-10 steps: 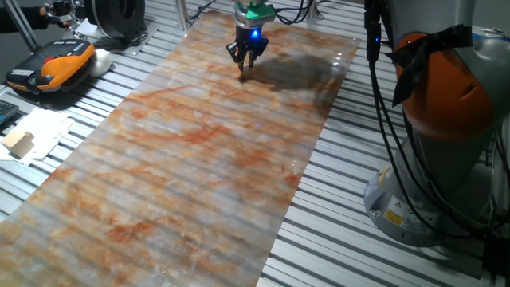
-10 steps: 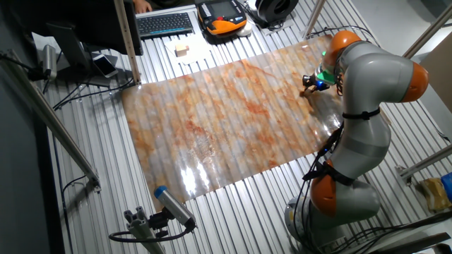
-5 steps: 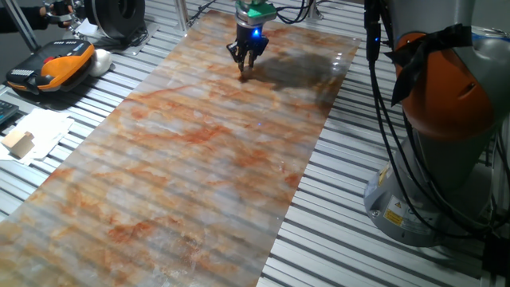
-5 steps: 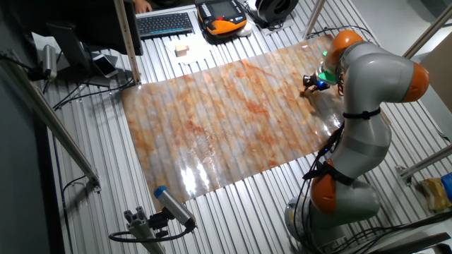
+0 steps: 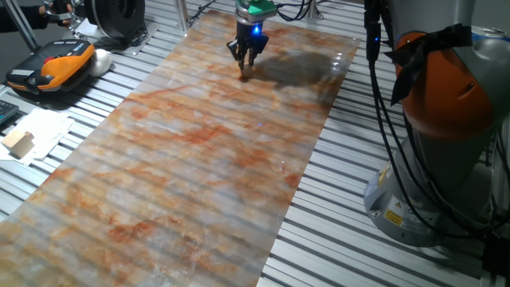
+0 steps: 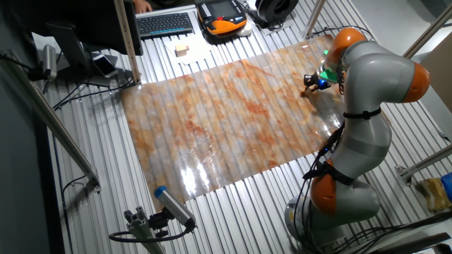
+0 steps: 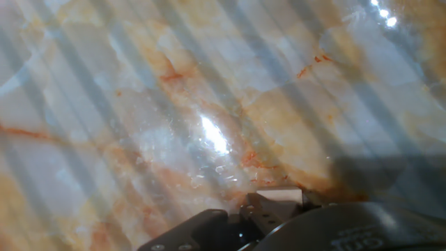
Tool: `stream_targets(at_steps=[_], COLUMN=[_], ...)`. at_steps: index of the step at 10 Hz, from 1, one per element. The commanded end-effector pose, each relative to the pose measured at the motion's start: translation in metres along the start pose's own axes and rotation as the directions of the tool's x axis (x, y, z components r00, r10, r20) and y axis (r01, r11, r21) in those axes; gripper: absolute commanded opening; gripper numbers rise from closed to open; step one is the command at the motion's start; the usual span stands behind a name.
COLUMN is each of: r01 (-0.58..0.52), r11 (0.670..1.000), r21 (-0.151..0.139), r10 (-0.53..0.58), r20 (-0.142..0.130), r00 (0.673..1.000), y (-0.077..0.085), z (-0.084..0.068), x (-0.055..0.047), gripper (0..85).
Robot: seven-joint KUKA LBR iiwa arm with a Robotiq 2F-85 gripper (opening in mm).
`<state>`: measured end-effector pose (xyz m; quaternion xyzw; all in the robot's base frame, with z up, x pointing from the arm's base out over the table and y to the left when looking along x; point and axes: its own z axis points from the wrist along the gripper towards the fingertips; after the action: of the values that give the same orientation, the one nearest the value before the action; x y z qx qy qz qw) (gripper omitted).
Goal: Pick up the small block on the left and move it to the right
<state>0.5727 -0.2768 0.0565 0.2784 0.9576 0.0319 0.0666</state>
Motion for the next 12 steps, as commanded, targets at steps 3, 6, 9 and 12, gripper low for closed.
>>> stream_targets(at_steps=[3,6,9,12], r01=[0.005,-0.004,0.002,0.012], r11=[1.0,1.0,0.999,0.998], r21=[-0.018,-0.014,-0.046,-0.061], r10=[-0.005,0.004,-0.005,-0.018], r20=[-0.035,-0.036,-0.067,-0.097], r00=[0.999,0.999,0.998,0.995], y=[0.002,0.013,0.015,0.016], z=[-0.017,-0.024,-0.043,-0.064], x=[-0.002,0.01,0.012,0.014], gripper=[0.0,0.0,0.0,0.0])
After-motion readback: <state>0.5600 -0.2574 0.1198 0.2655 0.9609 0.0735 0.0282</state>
